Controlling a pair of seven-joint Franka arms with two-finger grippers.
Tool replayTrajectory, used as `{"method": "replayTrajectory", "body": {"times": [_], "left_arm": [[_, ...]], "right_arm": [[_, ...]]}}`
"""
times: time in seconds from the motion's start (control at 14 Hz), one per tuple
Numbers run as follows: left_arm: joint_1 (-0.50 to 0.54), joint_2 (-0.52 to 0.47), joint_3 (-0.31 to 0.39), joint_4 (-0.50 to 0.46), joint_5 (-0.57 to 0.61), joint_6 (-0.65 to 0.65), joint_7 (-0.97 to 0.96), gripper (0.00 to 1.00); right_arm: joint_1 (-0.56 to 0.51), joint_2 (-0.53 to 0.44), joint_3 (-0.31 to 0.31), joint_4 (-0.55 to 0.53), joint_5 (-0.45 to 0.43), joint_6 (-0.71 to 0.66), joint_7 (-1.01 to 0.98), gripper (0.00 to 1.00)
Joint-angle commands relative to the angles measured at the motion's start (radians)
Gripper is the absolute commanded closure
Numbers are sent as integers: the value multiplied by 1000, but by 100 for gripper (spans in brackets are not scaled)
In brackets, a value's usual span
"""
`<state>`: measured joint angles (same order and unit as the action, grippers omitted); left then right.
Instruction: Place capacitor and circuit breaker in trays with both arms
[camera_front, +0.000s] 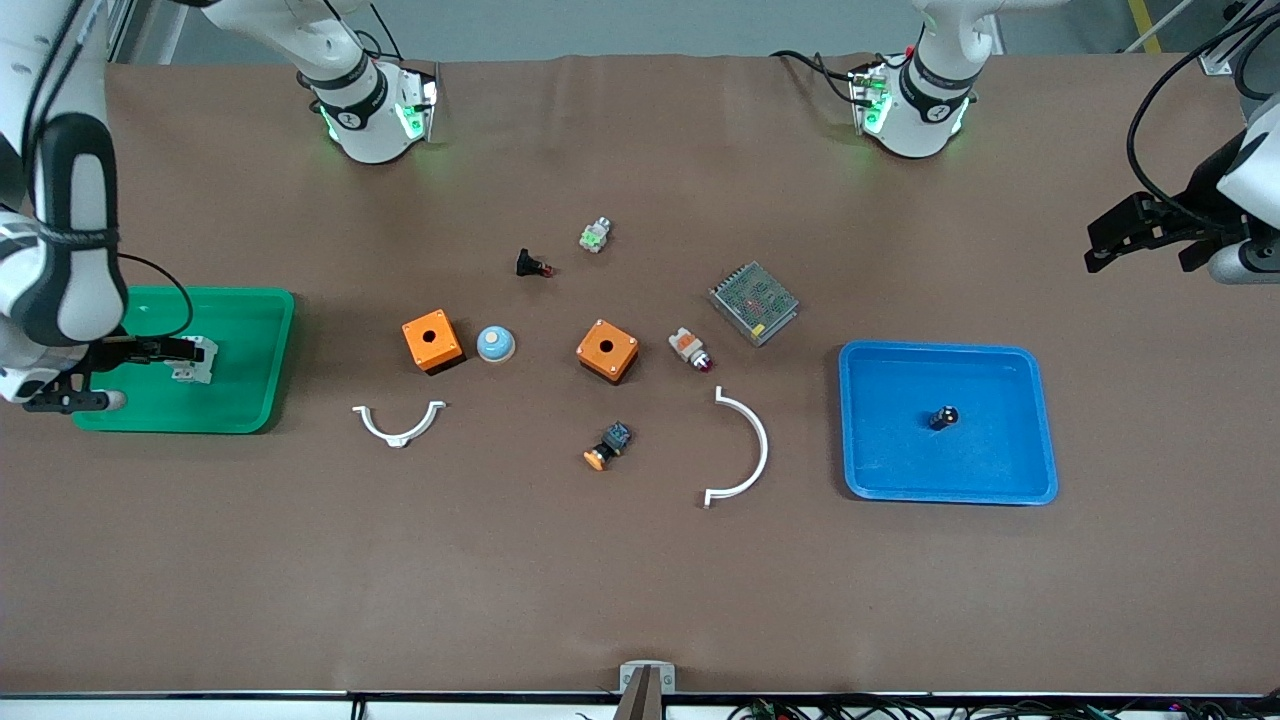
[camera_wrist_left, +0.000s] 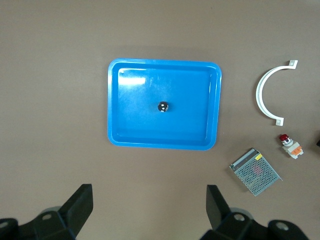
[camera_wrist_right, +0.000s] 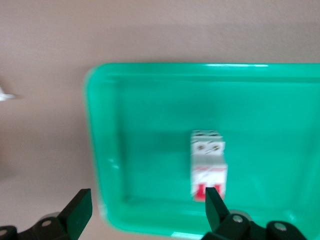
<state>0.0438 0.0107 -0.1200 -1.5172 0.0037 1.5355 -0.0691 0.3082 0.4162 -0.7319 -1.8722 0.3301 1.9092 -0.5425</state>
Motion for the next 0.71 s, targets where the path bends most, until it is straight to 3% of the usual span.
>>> {"method": "replayTrajectory", "body": {"times": [0.0, 0.29, 0.64], "left_arm": [[4, -18, -9, -20, -4, -24, 17, 0], [4, -18, -24, -18, -4, -26, 2, 0], [2, -14, -26, -17, -4, -26, -5, 0]], "right_arm": [[115, -144, -26, 8, -104, -84, 192, 0], [259, -307, -21, 36, -207, -169, 392, 0], [322, -316, -17, 162, -235, -271, 478, 0]]}}
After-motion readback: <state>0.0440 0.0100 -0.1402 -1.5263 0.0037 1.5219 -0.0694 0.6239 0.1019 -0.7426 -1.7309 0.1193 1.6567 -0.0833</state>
